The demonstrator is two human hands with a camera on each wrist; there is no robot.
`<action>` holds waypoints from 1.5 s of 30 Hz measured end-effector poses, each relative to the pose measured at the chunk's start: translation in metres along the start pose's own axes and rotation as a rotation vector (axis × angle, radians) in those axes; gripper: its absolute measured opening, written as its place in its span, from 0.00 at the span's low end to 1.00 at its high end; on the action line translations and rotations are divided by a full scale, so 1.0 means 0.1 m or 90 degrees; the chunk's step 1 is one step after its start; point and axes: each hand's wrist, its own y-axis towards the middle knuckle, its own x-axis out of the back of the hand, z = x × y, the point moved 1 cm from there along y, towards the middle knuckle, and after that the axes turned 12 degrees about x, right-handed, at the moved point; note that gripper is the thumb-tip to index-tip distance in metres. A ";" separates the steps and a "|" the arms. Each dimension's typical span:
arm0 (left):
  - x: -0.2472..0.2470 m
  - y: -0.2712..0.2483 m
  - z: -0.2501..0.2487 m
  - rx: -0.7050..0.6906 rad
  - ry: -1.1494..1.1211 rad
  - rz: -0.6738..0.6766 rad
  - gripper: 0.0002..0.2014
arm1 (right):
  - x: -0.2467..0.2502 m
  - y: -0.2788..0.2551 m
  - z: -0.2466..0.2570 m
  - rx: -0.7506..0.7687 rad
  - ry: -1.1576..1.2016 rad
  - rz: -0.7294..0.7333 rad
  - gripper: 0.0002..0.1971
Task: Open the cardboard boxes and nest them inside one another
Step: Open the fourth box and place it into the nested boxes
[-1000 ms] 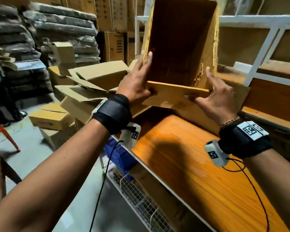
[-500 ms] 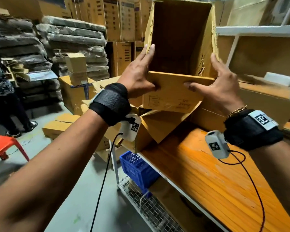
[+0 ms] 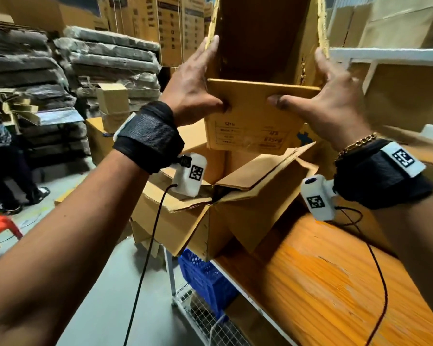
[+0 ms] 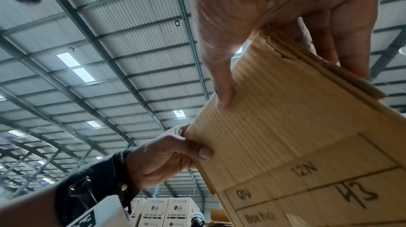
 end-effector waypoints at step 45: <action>-0.92 1.36 2.50 0.048 0.023 0.444 0.55 | -2.41 0.28 0.44 -0.375 -0.285 0.237 0.51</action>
